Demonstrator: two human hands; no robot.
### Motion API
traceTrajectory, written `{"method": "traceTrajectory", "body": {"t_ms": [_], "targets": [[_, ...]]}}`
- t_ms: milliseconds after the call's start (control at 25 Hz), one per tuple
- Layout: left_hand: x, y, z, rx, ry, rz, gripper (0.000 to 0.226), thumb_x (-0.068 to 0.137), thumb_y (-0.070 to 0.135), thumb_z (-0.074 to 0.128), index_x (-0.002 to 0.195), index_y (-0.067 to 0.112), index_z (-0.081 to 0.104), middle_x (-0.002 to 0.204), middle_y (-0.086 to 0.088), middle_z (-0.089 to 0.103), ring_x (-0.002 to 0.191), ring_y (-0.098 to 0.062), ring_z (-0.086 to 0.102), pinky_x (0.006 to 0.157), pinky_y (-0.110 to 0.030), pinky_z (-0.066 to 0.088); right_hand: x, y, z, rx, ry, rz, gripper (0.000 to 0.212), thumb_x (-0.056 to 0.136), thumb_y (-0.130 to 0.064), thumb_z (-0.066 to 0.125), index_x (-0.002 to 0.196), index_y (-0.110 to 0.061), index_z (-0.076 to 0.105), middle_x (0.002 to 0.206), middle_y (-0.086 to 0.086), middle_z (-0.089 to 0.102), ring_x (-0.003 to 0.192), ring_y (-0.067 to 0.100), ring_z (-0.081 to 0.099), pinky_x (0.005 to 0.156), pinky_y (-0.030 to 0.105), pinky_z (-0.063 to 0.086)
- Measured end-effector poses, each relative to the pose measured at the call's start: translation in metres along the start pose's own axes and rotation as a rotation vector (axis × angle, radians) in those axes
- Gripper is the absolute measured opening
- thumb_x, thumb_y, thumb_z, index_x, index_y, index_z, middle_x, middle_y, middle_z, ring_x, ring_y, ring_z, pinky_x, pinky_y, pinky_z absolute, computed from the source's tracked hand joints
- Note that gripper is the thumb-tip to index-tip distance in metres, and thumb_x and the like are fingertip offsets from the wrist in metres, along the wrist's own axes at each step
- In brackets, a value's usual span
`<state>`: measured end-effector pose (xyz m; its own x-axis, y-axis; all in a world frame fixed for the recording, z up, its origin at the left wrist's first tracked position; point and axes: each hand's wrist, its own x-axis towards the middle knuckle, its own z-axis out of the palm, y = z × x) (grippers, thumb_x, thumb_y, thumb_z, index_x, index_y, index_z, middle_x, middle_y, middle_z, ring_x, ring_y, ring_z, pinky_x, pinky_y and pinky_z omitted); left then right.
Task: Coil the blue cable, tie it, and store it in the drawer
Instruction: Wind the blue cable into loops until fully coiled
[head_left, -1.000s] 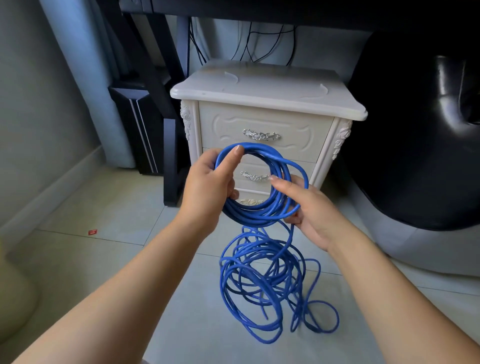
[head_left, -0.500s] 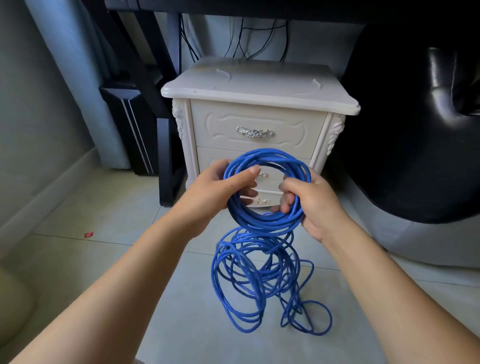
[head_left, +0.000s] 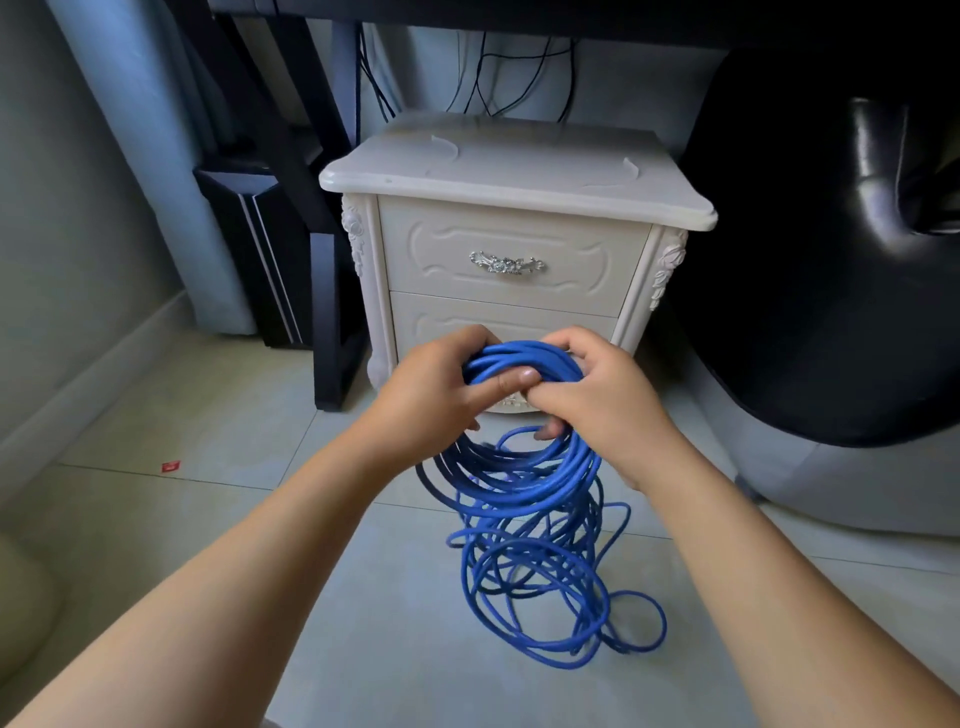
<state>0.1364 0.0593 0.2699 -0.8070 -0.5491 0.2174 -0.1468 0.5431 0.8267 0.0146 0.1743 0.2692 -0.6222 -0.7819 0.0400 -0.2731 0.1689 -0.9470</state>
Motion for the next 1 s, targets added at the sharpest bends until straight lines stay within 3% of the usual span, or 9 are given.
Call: {"method": "traceTrajectory", "body": {"t_ms": [200, 280, 360, 480, 560, 680, 800, 880, 1000], "targets": [[0.004, 0.000, 0.001, -0.120, 0.205, -0.085, 0.030, 0.089, 0.039, 0.067, 0.084, 0.011, 0.059, 0.057, -0.001, 0.049, 0.044, -0.009, 0.046, 0.043, -0.014, 0.037, 0.000, 0.006, -0.013, 0.125, -0.188, 0.142, 0.026, 0.081, -0.009, 0.072, 0.103, -0.015, 0.059, 0.083, 0.014, 0.075, 0.081, 0.025, 0.073, 0.082, 0.040, 0.054], [0.005, 0.002, 0.008, -0.186, 0.283, -0.129, 0.033, 0.089, 0.041, 0.065, 0.087, 0.008, 0.061, 0.058, -0.003, 0.049, 0.045, -0.011, 0.045, 0.042, -0.013, 0.035, 0.001, 0.005, -0.012, 0.254, -0.145, 0.143, 0.023, 0.081, -0.004, 0.071, 0.099, -0.012, 0.059, 0.084, 0.015, 0.074, 0.082, 0.030, 0.074, 0.080, 0.041, 0.057], [0.004, 0.004, 0.016, -0.257, 0.319, -0.161, 0.032, 0.090, 0.042, 0.065, 0.090, 0.010, 0.063, 0.056, -0.001, 0.047, 0.047, -0.013, 0.045, 0.043, -0.015, 0.036, 0.003, 0.003, -0.008, 0.417, -0.077, 0.131, 0.016, 0.084, 0.001, 0.066, 0.094, -0.010, 0.059, 0.067, 0.012, 0.065, 0.069, 0.030, 0.071, 0.073, 0.042, 0.060], [0.008, 0.008, 0.020, -0.462, 0.157, -0.191, 0.036, 0.084, 0.051, 0.068, 0.097, 0.017, 0.065, 0.063, 0.005, 0.058, 0.057, -0.009, 0.055, 0.055, -0.019, 0.044, 0.008, 0.006, -0.007, 0.514, 0.059, 0.102, 0.016, 0.089, 0.003, 0.057, 0.083, -0.011, 0.056, 0.046, 0.001, 0.036, 0.041, 0.015, 0.040, 0.059, 0.039, 0.058], [0.009, 0.006, 0.016, -0.696, -0.045, -0.256, 0.049, 0.076, 0.067, 0.065, 0.102, 0.025, 0.067, 0.089, 0.008, 0.072, 0.086, -0.005, 0.068, 0.078, -0.026, 0.054, 0.014, 0.009, -0.014, 0.613, 0.124, 0.131, 0.019, 0.090, 0.004, 0.052, 0.080, -0.012, 0.053, 0.043, -0.004, 0.029, 0.035, 0.010, 0.028, 0.050, 0.030, 0.048], [0.004, -0.015, 0.017, -0.659, -0.226, -0.328, 0.045, 0.082, 0.068, 0.051, 0.104, 0.036, 0.073, 0.111, 0.015, 0.072, 0.115, 0.000, 0.060, 0.110, -0.040, 0.039, 0.021, 0.011, -0.028, 0.833, 0.142, 0.229, 0.019, 0.090, 0.004, 0.047, 0.080, -0.011, 0.052, 0.041, -0.008, 0.028, 0.032, 0.006, 0.025, 0.043, 0.021, 0.037], [0.006, -0.010, 0.023, -0.629, -0.260, -0.359, 0.035, 0.092, 0.038, 0.045, 0.106, 0.027, 0.075, 0.120, 0.009, 0.070, 0.123, -0.008, 0.056, 0.119, -0.045, 0.025, 0.021, 0.013, -0.033, 0.902, 0.101, 0.283, 0.017, 0.091, 0.002, 0.045, 0.080, -0.010, 0.052, 0.040, -0.009, 0.027, 0.031, 0.004, 0.025, 0.039, 0.017, 0.032], [0.008, -0.002, 0.026, -0.721, -0.225, -0.402, 0.043, 0.103, 0.026, 0.033, 0.133, 0.009, 0.057, 0.139, -0.010, 0.057, 0.136, -0.021, 0.045, 0.119, -0.042, 0.022, 0.021, 0.014, -0.034, 0.949, 0.078, 0.307, 0.017, 0.091, 0.001, 0.044, 0.080, -0.010, 0.052, 0.039, -0.009, 0.026, 0.031, 0.004, 0.024, 0.038, 0.017, 0.030], [0.009, -0.015, 0.033, -0.621, -0.226, -0.332, 0.047, 0.105, 0.034, 0.025, 0.139, 0.019, 0.053, 0.140, 0.005, 0.057, 0.134, -0.005, 0.046, 0.120, -0.039, 0.022, 0.020, 0.012, -0.039, 1.016, 0.027, 0.330, 0.018, 0.091, -0.001, 0.042, 0.080, -0.010, 0.052, 0.039, -0.010, 0.025, 0.030, 0.004, 0.025, 0.037, 0.016, 0.028]]}}
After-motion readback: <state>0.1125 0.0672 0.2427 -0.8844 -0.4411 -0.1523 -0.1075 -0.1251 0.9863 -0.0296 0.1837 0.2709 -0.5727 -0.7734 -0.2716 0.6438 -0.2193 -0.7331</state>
